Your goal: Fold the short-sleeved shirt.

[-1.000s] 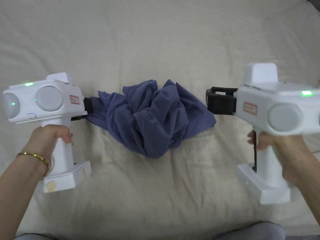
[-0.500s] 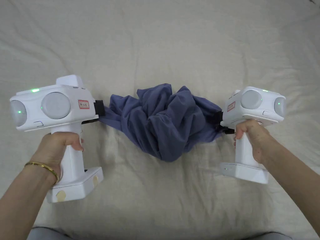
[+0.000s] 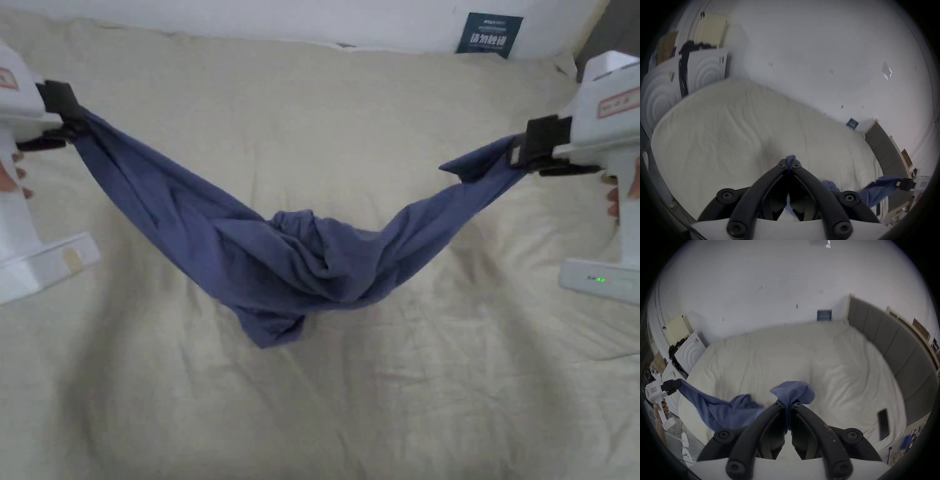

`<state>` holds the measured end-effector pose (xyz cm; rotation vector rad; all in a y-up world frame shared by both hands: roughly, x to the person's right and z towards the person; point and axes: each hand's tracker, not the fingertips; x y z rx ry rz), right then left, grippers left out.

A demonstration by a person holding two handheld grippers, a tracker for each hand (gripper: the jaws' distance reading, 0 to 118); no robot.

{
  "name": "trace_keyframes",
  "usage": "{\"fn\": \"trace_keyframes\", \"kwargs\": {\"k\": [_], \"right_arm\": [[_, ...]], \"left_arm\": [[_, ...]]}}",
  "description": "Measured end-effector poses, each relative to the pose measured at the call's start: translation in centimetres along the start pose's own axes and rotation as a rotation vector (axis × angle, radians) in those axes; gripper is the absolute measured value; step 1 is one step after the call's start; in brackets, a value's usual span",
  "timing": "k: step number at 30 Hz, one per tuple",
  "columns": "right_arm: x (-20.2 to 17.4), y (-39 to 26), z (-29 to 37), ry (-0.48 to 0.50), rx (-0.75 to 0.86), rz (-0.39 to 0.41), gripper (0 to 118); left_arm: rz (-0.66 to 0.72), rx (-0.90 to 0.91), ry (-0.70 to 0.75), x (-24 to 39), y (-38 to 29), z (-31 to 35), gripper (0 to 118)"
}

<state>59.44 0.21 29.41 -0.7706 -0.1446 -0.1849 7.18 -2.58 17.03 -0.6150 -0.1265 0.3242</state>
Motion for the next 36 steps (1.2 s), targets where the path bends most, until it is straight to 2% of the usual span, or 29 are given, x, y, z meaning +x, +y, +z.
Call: {"fn": "trace_keyframes", "kwargs": {"k": [4, 7, 8, 11, 16, 21, 28, 32, 36], "right_arm": [[0.6, 6.0, 5.5, -0.079, 0.117, 0.023, 9], [0.1, 10.3, 8.5, -0.231, 0.22, 0.099, 9], [0.1, 11.6, 9.3, -0.251, 0.254, 0.098, 9], [0.1, 15.3, 11.0, -0.269, 0.316, 0.004, 9], [-0.1, 20.8, 12.1, -0.381, 0.409, 0.037, 9], [-0.3, 26.2, 12.3, -0.375, 0.486, -0.065, 9], [-1.3, 28.6, 10.5, -0.41, 0.514, -0.026, 9], [-0.3, 25.5, 9.3, -0.378, 0.459, -0.046, 9], [1.6, 20.5, 8.5, -0.38, 0.395, -0.004, 9]], "left_arm": [[-0.079, 0.14, 0.065, 2.1, 7.1, 4.4, 1], [-0.087, 0.234, 0.143, 3.5, 12.7, 6.7, 1], [-0.084, 0.264, 0.189, 4.1, 14.5, 7.4, 1], [-0.08, 0.327, 0.272, 4.7, 19.5, 8.0, 1], [-0.088, 0.425, 0.387, 6.2, 24.7, 8.0, 1], [-0.044, 0.455, 0.361, 7.7, 28.2, 6.9, 1], [-0.115, 0.465, 0.351, 8.9, 28.0, 3.0, 1], [-0.085, 0.366, 0.322, 7.5, 24.2, 1.5, 1], [-0.101, 0.279, 0.277, 5.1, 19.3, 1.0, 1]]}}
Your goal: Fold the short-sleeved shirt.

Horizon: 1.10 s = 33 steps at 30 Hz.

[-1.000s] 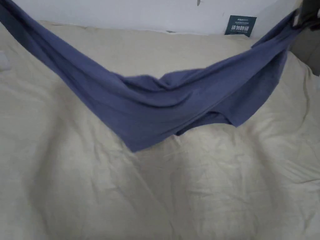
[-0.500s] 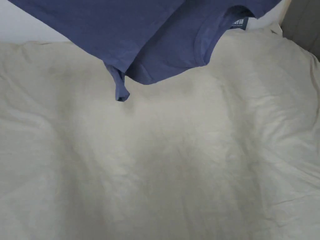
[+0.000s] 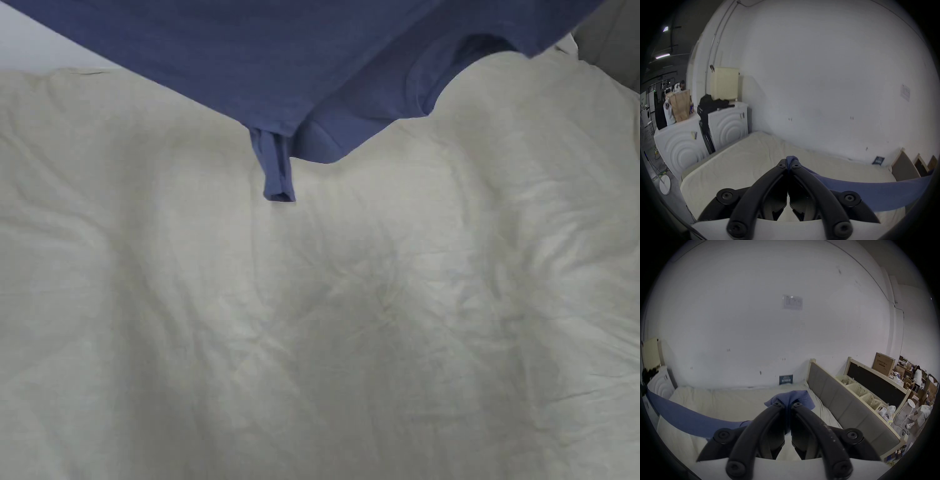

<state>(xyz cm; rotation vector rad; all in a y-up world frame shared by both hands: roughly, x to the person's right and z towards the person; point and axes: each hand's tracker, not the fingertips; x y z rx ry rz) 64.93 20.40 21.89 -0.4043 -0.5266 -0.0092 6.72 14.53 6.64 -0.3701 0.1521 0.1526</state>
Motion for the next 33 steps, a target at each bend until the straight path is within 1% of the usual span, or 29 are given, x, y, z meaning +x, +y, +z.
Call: {"fn": "trace_keyframes", "kwargs": {"k": [3, 4, 6, 7, 9, 12, 14, 17, 22, 25, 26, 27, 28, 29, 30, 31, 33], "right_arm": [[2.1, -5.0, 0.8, 0.039, -0.074, 0.013, 9], [2.8, -6.8, 1.0, 0.054, -0.094, 0.005, 9], [4.4, -11.3, 1.9, 0.079, -0.138, -0.036, 9], [5.2, -13.7, 2.1, 0.101, -0.16, -0.039, 9], [6.3, -18.3, 2.5, 0.088, -0.206, -0.043, 9], [7.8, -25.7, 3.2, 0.087, -0.317, -0.056, 9], [8.7, -30.6, 3.6, 0.088, -0.375, -0.075, 9], [9.6, -37.0, 4.2, 0.091, -0.457, -0.092, 9], [10.7, -44.7, 4.7, 0.06, -0.545, -0.101, 9], [10.9, -47.3, 4.8, 0.052, -0.577, -0.123, 9], [10.8, -47.7, 5.0, 0.049, -0.58, -0.127, 10], [10.9, -47.8, 5.1, 0.051, -0.578, -0.129, 21], [11.1, -47.6, 5.1, 0.056, -0.575, -0.134, 43], [11.2, -47.2, 5.2, 0.054, -0.573, -0.136, 73], [11.3, -46.7, 5.4, 0.047, -0.572, -0.131, 100], [11.5, -45.9, 5.7, 0.045, -0.544, -0.12, 107], [11.2, -43.5, 7.0, 0.05, -0.409, -0.083, 108]], "left_arm": [[-0.023, -0.055, -0.035, -2.0, -4.6, 0.8, 1], [-0.012, -0.077, -0.06, -2.8, -6.5, 1.2, 1], [-0.009, -0.134, -0.096, -4.3, -10.4, 2.0, 1], [0.0, -0.167, -0.091, -5.1, -12.7, 2.5, 1], [-0.001, -0.225, -0.097, -6.5, -17.1, 3.2, 1], [0.036, -0.327, -0.109, -8.1, -24.7, 5.3, 1], [0.065, -0.392, -0.105, -9.4, -29.6, 6.2, 1], [0.076, -0.477, -0.073, -11.3, -35.3, 6.9, 1], [0.063, -0.557, -0.003, -13.1, -41.1, 7.8, 1], [0.059, -0.594, 0.029, -13.4, -42.6, 7.9, 3], [0.053, -0.602, 0.04, -13.5, -43.0, 7.9, 12], [0.052, -0.597, 0.057, -13.5, -43.0, 8.0, 35], [0.04, -0.593, 0.084, -13.6, -42.8, 8.0, 61], [0.031, -0.584, 0.1, -13.7, -42.3, 8.1, 84], [0.027, -0.57, 0.102, -13.8, -41.7, 8.1, 108], [0.018, -0.534, 0.105, -13.7, -40.9, 8.5, 117], [-0.015, -0.428, 0.085, -13.1, -38.7, 9.6, 118]]}}
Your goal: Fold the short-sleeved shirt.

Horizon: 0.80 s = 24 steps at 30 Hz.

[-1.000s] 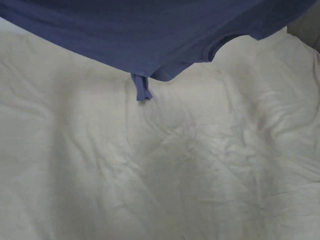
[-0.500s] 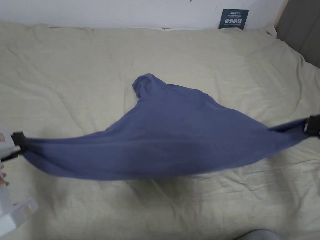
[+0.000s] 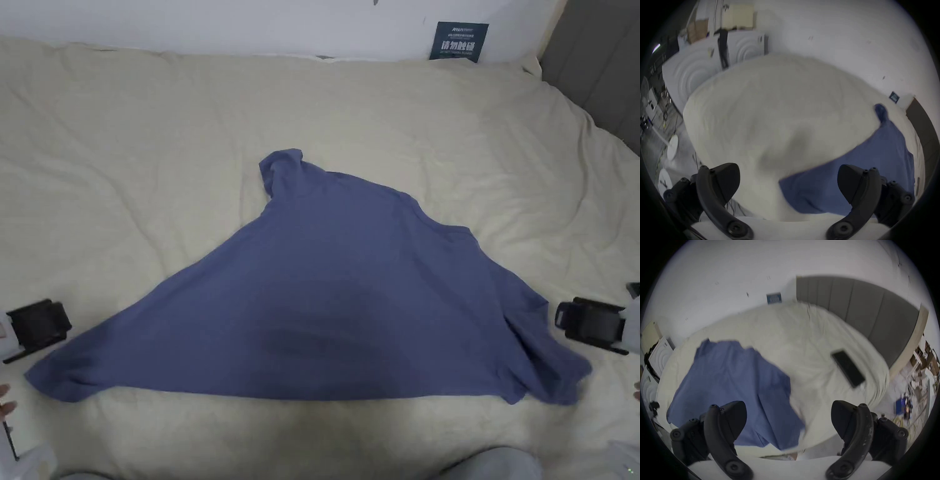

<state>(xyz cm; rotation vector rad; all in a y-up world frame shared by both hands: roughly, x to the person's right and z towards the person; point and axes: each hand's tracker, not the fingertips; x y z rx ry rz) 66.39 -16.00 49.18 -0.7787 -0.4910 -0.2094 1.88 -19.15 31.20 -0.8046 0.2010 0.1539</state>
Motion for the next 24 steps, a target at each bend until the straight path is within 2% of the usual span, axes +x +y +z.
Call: {"fn": "trace_keyframes", "kwargs": {"k": [4, 8, 11, 14, 15, 16, 17, 18, 19, 21, 22, 23, 24], "right_arm": [[-3.3, 3.2, 5.1, 0.054, 0.235, 0.094, 109], [-7.6, 4.4, 9.2, 0.12, 0.454, 0.141, 118], [-10.7, 3.6, 10.6, 0.138, 0.568, 0.184, 118], [-13.1, 2.4, 11.1, 0.171, 0.613, 0.212, 118], [-13.7, 2.0, 11.2, 0.178, 0.614, 0.225, 118], [-14.3, 1.6, 11.4, 0.194, 0.614, 0.233, 114], [-14.7, 1.1, 11.3, 0.217, 0.618, 0.236, 103], [-15.0, 0.8, 11.4, 0.227, 0.617, 0.236, 83], [-15.4, 0.5, 11.5, 0.236, 0.617, 0.238, 65], [-16.0, 0.0, 11.5, 0.239, 0.614, 0.236, 22], [-16.0, -0.1, 11.1, 0.24, 0.614, 0.235, 9], [-16.1, -0.2, 11.0, 0.243, 0.611, 0.229, 2], [-16.1, -0.2, 10.9, 0.251, 0.601, 0.216, 2]], "left_arm": [[-0.201, 0.289, -0.087, 4.2, 2.4, 5.9, 118], [-0.281, 0.533, -0.171, 8.9, 1.8, 10.7, 118], [-0.308, 0.606, -0.241, 11.5, 0.7, 12.6, 118], [-0.288, 0.665, -0.284, 12.9, -0.4, 13.3, 118], [-0.291, 0.664, -0.3, 13.1, -0.6, 13.2, 114], [-0.296, 0.654, -0.304, 13.3, -0.8, 13.3, 104], [-0.298, 0.649, -0.309, 13.5, -1.0, 13.4, 89], [-0.302, 0.649, -0.31, 13.5, -1.3, 13.3, 66], [-0.307, 0.649, -0.312, 13.6, -1.5, 13.2, 48], [-0.338, 0.639, -0.318, 13.7, -1.7, 13.1, 11], [-0.345, 0.635, -0.321, 13.9, -1.9, 13.1, 1], [-0.354, 0.636, -0.317, 13.9, -2.1, 13.0, 0], [-0.357, 0.636, -0.321, 13.8, -2.1, 13.0, 0]]}}
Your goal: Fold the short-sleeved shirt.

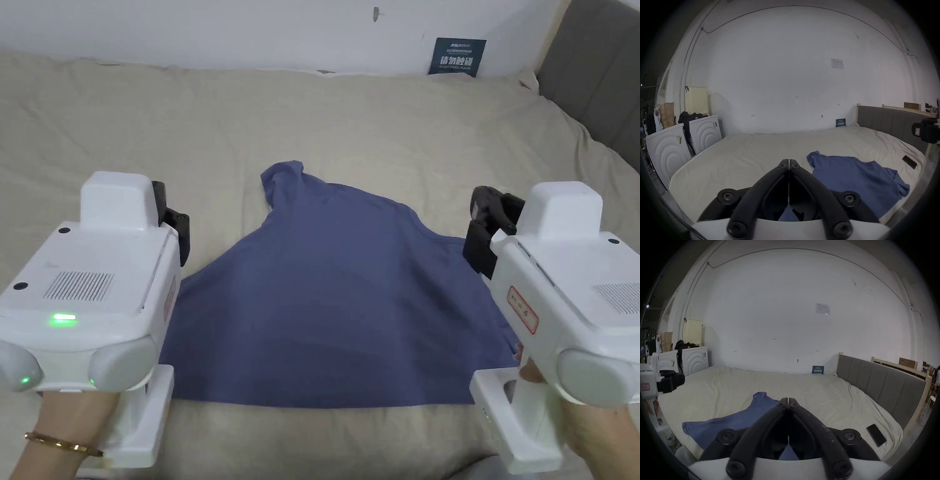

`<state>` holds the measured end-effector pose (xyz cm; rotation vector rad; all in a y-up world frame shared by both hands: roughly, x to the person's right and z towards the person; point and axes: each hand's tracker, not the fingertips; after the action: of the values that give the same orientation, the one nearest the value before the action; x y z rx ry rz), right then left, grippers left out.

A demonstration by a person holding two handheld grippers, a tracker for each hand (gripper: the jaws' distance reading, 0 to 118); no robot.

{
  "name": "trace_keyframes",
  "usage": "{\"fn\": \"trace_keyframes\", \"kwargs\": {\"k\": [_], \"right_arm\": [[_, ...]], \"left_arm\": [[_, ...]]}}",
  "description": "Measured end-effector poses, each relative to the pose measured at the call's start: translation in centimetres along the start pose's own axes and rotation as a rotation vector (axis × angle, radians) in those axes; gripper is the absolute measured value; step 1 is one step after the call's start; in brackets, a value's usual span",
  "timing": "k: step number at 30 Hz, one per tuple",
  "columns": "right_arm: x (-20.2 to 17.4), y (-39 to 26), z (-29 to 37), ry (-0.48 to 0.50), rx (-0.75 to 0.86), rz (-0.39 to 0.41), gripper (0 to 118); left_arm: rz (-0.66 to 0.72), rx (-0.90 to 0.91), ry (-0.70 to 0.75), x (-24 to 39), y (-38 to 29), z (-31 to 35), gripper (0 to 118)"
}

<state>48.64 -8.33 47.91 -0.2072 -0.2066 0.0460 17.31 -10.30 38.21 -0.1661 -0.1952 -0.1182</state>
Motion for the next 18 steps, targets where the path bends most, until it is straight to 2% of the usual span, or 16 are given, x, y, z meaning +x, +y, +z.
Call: {"fn": "trace_keyframes", "kwargs": {"k": [4, 6, 10, 11, 13, 15, 16, 18], "right_arm": [[0.1, 0.1, -0.2, 0.025, -0.03, -0.073, 1], [0.5, 0.0, -0.7, 0.018, -0.034, -0.077, 1], [0.7, -0.1, -1.2, 0.022, -0.044, -0.085, 1], [0.8, -0.2, -1.4, 0.026, -0.049, -0.082, 1], [0.9, -0.5, -1.6, 0.031, -0.054, -0.08, 1], [0.4, -0.7, -1.7, 0.04, -0.067, -0.08, 1], [0.4, -0.9, -1.9, 0.043, -0.076, -0.08, 1], [-0.1, -1.2, -2.1, 0.049, -0.092, -0.083, 1]], "left_arm": [[0.027, -0.054, -0.042, -0.3, -0.2, -0.7, 0], [0.035, -0.074, -0.033, -0.5, -0.1, -1.0, 0], [0.145, -0.201, -0.047, -2.9, 0.2, -2.4, 1], [0.162, -0.242, -0.037, -3.8, 0.2, -2.8, 11], [0.173, -0.31, -0.002, -5.7, -0.6, -3.9, 70], [0.196, -0.426, 0.022, -7.8, -1.6, -4.7, 111], [0.221, -0.47, 0.042, -8.9, -2.5, -5.1, 117], [0.249, -0.565, 0.089, -11.0, -4.2, -5.7, 118]]}}
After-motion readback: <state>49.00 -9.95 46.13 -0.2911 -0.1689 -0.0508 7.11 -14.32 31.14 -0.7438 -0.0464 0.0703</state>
